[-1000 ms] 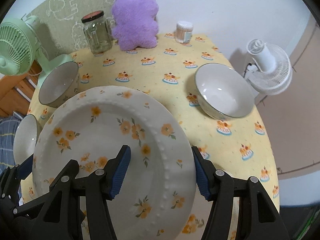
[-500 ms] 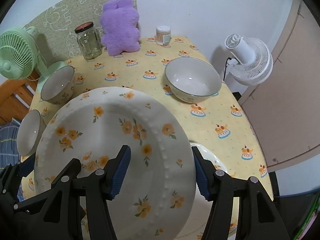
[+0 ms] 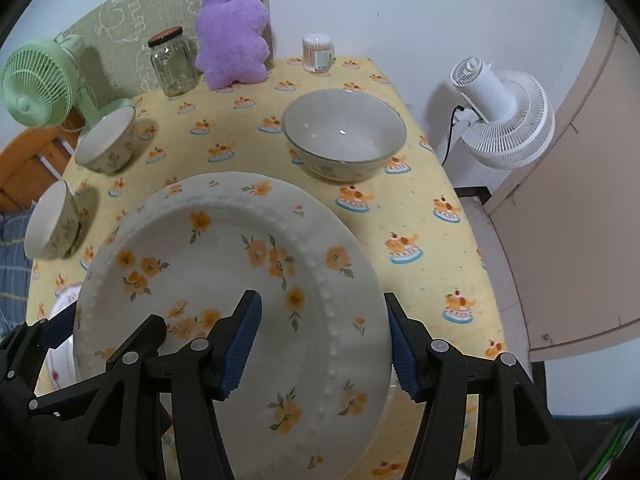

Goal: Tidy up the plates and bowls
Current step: 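Lower the deep plate onto the large flat plate and open the right tool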

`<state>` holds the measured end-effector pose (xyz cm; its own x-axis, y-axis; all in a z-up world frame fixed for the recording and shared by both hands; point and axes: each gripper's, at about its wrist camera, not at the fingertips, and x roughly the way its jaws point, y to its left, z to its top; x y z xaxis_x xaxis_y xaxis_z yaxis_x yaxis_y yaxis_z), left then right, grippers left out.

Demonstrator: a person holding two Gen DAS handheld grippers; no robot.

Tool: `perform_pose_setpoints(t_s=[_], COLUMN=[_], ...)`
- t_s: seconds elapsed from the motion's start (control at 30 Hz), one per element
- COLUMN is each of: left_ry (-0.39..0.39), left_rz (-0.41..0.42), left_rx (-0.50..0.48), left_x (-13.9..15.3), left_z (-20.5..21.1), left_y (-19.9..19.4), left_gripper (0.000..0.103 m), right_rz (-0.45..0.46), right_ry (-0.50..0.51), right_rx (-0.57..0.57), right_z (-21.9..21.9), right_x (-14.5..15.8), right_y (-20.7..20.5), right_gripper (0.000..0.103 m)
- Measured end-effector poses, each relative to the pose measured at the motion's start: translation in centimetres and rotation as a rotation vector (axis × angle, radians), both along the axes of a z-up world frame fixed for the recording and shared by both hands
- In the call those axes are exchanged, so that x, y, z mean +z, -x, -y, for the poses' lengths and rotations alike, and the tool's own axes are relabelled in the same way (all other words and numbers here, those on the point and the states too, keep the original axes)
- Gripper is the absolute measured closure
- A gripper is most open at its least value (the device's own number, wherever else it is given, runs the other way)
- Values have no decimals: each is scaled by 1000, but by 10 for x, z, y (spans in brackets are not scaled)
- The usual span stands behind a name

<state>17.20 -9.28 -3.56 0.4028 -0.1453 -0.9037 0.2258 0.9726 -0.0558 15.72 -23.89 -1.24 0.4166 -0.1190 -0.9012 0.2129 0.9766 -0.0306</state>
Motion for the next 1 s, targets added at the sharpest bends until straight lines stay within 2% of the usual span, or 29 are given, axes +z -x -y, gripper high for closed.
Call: perform_pose_setpoints(t_s=[0.27, 0.5, 1.0], left_ry=[7, 20, -1], left_rz=[-39, -66, -95], left_rx=[49, 73, 155], left_x=[-19, -33, -51], left_z=[33, 45, 42], left_y=[16, 29, 36], left_gripper=[26, 26, 23], right_rz=[-32, -66, -73], right_ry=[-13, -38, -29], right_rx=[53, 82, 162], right_z=[38, 55, 46], right_x=[-19, -39, -50], right_y=[8, 12, 15], right_gripper=[39, 39, 39])
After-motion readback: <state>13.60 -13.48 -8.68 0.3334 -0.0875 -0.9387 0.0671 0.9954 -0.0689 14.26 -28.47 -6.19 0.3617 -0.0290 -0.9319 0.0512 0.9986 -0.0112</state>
